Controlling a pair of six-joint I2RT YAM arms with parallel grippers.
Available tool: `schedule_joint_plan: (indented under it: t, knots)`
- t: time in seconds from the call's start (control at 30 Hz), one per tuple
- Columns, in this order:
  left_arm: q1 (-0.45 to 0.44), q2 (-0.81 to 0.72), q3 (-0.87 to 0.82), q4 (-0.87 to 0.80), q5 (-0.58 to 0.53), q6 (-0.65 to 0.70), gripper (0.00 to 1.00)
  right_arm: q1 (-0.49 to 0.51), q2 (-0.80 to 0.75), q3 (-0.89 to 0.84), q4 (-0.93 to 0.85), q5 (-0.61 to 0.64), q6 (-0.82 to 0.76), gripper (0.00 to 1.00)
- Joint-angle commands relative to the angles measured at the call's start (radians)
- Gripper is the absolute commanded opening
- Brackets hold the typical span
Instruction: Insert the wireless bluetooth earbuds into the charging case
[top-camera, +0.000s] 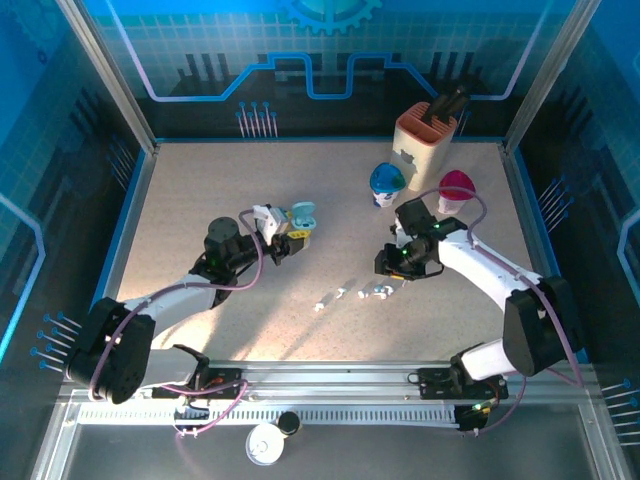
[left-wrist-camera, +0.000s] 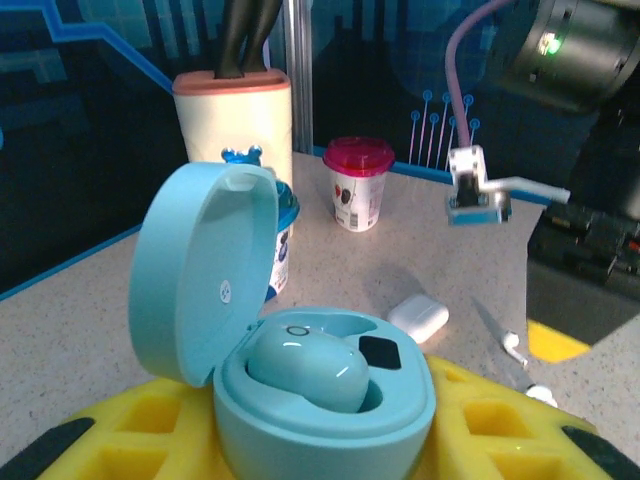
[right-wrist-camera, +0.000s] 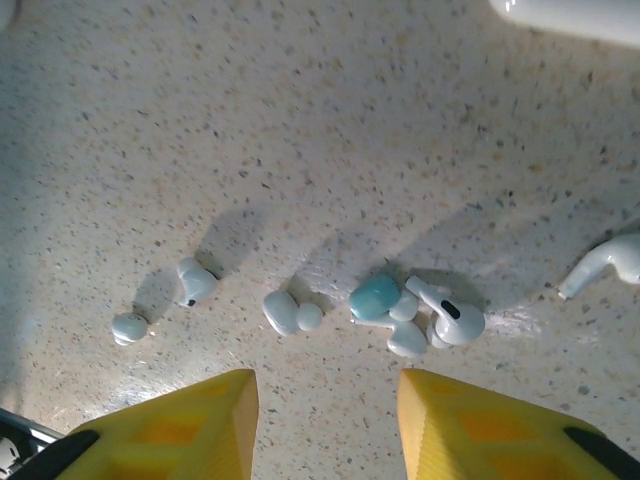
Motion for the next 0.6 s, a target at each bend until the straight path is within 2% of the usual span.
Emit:
schedule_joint_plan:
  t: [0.0,0.17,0.57]
  knots:
    - [0.009,-0.012,-0.019,0.097,0.009,-0.055,0.36,0.015,0.039,0.008,0.028,-0.014,0.036,0.39]
    - [0.011,-0.002,-0.025,0.148,-0.007,-0.088,0.37,0.032,0.112,0.015,0.049,-0.027,0.032,0.41]
    - [0.010,-0.004,-0.023,0.147,0.004,-0.099,0.37,0.013,0.288,0.090,0.069,-0.080,-0.133,0.46]
